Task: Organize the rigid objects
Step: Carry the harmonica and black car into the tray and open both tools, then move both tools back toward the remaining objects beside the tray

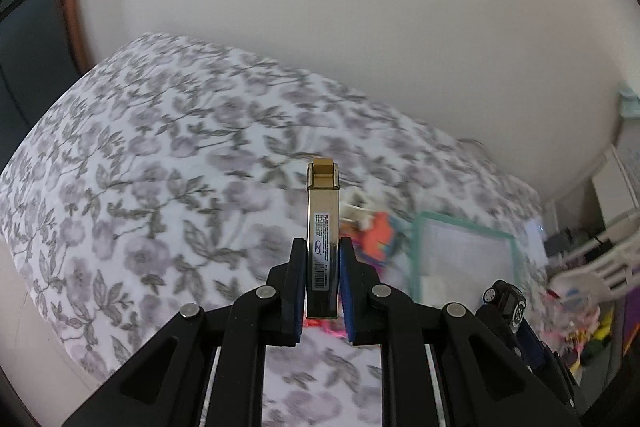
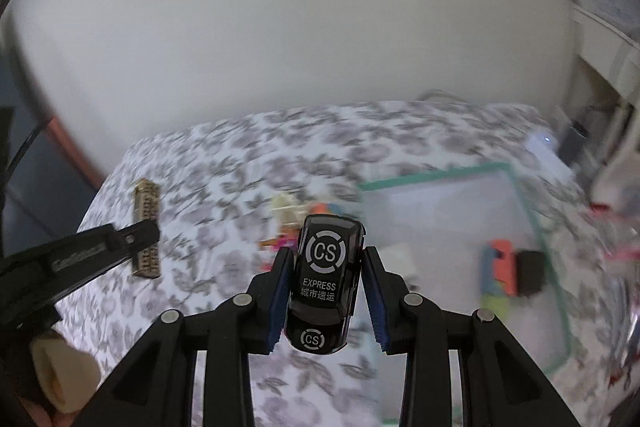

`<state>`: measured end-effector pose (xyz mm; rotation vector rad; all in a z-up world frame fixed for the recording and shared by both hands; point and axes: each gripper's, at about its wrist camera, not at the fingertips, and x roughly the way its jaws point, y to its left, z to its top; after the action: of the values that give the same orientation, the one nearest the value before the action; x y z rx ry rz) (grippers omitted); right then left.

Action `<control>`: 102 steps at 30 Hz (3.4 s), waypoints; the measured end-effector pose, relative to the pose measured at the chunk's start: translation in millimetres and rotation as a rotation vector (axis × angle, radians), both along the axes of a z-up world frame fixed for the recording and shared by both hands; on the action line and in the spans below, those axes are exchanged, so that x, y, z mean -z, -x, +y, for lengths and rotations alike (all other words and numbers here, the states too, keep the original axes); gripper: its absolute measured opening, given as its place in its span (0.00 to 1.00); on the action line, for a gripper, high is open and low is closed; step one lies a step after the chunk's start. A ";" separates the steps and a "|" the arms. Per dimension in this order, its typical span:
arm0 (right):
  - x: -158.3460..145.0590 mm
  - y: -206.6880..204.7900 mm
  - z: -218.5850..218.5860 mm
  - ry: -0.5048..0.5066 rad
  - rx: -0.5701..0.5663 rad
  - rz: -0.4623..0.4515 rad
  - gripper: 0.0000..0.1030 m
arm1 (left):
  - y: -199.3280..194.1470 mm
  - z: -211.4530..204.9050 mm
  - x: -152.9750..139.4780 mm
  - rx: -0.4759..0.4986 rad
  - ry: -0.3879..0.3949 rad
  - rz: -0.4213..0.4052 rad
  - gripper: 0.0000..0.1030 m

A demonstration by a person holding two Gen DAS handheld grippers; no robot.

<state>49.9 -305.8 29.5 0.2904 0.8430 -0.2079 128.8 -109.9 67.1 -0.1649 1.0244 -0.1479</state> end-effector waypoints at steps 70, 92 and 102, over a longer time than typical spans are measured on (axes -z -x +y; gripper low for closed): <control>117.2 41.8 -149.7 -0.043 0.369 0.436 0.38 | 72.1 -182.5 136.3 0.450 -0.190 0.232 0.16; 102.9 40.9 -148.9 -0.019 0.386 0.395 0.50 | 56.7 -162.1 123.8 0.376 -0.097 0.314 0.47; 84.8 36.6 -142.7 0.001 0.377 0.323 0.50 | 46.5 -142.2 105.1 0.320 -0.040 0.285 0.59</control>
<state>13.3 -448.5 -55.3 0.4211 1.1033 -0.6199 82.3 -252.1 -38.0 0.0169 1.3338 -0.4030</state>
